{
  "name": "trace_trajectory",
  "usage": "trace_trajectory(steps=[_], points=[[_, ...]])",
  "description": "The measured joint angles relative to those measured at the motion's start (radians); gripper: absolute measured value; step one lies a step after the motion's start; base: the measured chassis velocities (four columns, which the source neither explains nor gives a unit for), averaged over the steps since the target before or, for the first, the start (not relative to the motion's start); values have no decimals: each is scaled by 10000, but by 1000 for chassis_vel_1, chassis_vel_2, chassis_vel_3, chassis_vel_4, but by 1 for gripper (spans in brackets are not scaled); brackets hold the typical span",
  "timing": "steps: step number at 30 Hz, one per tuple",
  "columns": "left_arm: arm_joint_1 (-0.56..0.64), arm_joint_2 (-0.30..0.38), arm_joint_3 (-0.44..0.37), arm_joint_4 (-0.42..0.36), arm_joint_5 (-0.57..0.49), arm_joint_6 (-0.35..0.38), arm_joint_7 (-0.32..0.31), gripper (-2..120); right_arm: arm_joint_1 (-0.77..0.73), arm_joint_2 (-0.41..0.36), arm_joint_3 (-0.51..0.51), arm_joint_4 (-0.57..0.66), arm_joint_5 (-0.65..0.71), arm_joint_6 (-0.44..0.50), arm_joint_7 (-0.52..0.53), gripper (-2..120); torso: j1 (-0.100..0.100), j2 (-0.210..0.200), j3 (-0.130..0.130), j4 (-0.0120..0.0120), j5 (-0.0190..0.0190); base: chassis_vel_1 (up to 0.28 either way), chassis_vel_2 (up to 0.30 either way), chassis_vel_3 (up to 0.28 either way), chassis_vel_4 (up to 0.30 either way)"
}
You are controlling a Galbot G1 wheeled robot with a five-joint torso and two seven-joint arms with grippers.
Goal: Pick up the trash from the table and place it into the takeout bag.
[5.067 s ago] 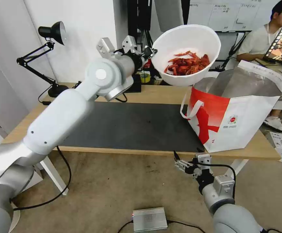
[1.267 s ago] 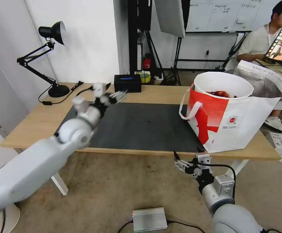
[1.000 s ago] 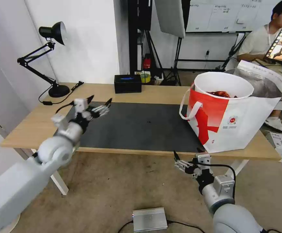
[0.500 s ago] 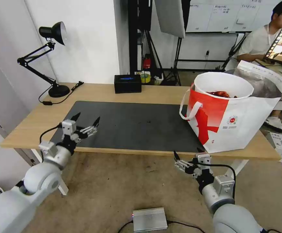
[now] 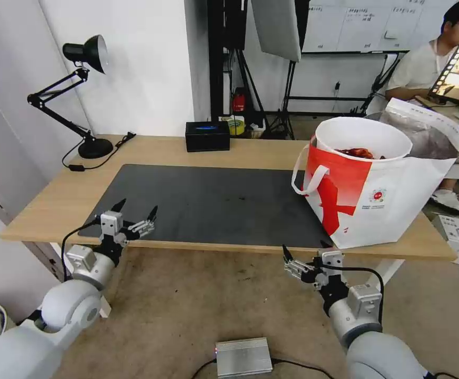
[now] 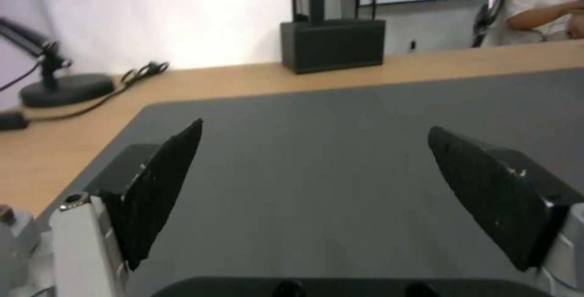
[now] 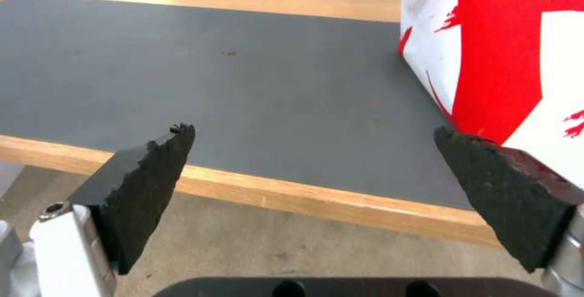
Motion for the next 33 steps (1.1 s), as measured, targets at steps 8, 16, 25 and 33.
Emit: trace_trajectory(steps=[8, 16, 25, 33], points=[[773, -161, -694, -235, 45, 21, -43, 100, -1, 0, 0, 0, 0, 1, 0, 100, 0, 0, 0, 0, 1, 0, 0, 0, 0], [1007, -279, -833, -465, 39, 115, -198, 100, 0, 0, 0, 0, 0, 1, 0, 100, 0, 0, 0, 0, 2, 0, 0, 0, 0], [1003, -287, -834, -485, 42, 143, -224, 100, 0, 0, 0, 0, 0, 1, 0, 100, 0, 0, 0, -1, 1, 0, 0, 0, 0], [989, -285, -823, -485, 42, 149, -224, 100, 0, 0, 0, 0, 0, 1, 0, 100, 0, 0, 0, -1, 2, 0, 0, 0, 0]])
